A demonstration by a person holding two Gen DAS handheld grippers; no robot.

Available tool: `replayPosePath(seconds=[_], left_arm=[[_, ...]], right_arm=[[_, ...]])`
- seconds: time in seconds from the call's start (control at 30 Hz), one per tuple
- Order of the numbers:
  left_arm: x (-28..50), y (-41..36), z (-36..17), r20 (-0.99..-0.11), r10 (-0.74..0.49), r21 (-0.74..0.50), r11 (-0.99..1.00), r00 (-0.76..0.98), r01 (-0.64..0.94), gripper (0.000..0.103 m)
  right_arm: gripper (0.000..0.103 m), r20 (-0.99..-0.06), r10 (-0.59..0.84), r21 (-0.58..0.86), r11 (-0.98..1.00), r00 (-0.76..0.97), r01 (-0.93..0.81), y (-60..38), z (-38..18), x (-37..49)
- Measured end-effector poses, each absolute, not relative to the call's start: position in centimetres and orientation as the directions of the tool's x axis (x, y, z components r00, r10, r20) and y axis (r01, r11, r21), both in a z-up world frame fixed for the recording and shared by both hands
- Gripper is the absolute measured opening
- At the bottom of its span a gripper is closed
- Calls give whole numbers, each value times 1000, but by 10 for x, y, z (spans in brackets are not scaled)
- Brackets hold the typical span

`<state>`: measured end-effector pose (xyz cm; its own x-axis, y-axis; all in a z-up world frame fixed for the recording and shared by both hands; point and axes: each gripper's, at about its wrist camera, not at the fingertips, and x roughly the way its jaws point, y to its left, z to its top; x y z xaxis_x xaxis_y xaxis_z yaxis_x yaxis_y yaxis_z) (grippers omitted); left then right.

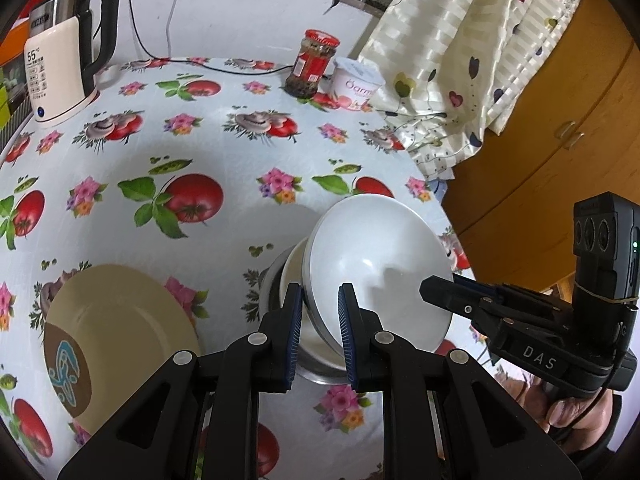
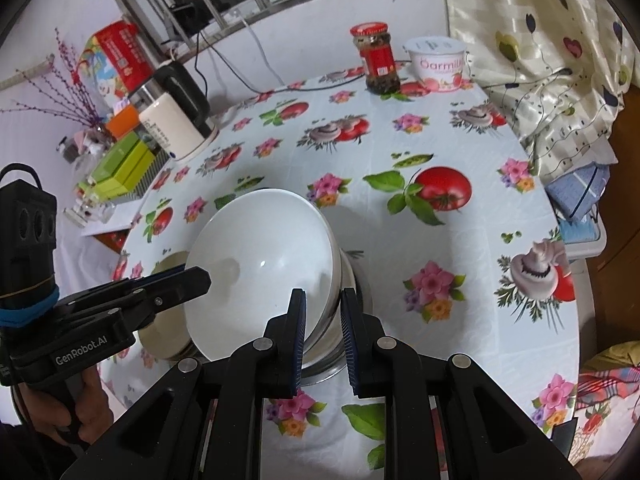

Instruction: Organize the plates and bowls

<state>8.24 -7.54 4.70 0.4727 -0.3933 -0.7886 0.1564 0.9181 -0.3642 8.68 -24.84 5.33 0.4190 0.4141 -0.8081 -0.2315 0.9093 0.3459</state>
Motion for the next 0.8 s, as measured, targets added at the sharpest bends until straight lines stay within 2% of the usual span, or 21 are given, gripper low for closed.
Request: replayPosePath(seconds=[0.8], left_arm=[[92,-72,28,-813,-405,-384,913,419,139,19]], right_arm=[[21,-841,399,334,914,366,-229,-244,34,97]])
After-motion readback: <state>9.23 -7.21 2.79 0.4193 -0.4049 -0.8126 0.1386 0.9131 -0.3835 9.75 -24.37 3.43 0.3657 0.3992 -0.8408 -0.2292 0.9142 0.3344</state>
